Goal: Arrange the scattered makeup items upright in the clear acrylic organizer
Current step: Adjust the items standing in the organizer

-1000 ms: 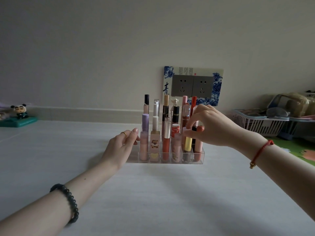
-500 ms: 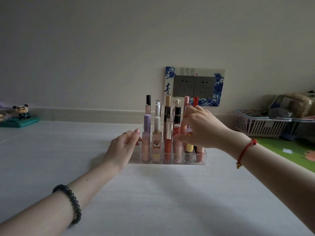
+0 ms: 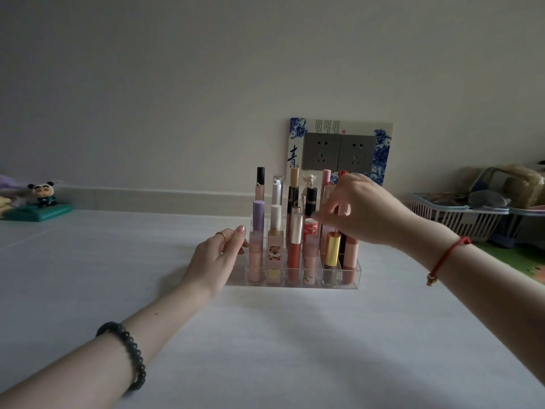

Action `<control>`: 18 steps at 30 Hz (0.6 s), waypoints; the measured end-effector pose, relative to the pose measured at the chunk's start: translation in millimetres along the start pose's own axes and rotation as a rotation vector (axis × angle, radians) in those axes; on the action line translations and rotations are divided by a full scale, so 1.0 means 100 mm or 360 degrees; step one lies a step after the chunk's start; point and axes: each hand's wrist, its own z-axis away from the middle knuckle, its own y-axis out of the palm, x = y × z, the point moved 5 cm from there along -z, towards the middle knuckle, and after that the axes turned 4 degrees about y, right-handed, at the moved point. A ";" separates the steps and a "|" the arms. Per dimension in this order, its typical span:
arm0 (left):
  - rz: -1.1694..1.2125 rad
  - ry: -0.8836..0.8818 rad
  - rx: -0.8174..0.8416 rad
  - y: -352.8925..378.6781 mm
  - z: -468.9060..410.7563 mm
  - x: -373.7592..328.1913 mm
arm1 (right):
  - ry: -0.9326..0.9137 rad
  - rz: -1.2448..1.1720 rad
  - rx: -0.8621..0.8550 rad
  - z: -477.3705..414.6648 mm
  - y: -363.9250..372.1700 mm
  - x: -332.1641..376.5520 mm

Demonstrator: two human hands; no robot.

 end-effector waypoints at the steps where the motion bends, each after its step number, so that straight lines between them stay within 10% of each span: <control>1: -0.0002 0.0001 -0.0003 0.00 0.00 0.00 | 0.0033 -0.0066 -0.0065 -0.02 -0.08 -0.04; 8: 0.0083 -0.0031 -0.0032 0.01 -0.04 0.09 | 0.0183 -0.0218 -0.0248 -0.18 -0.40 -0.38; 18: 0.0143 -0.0104 -0.0081 0.01 -0.07 0.19 | 0.0113 -0.0053 0.0286 -0.44 -0.19 -0.53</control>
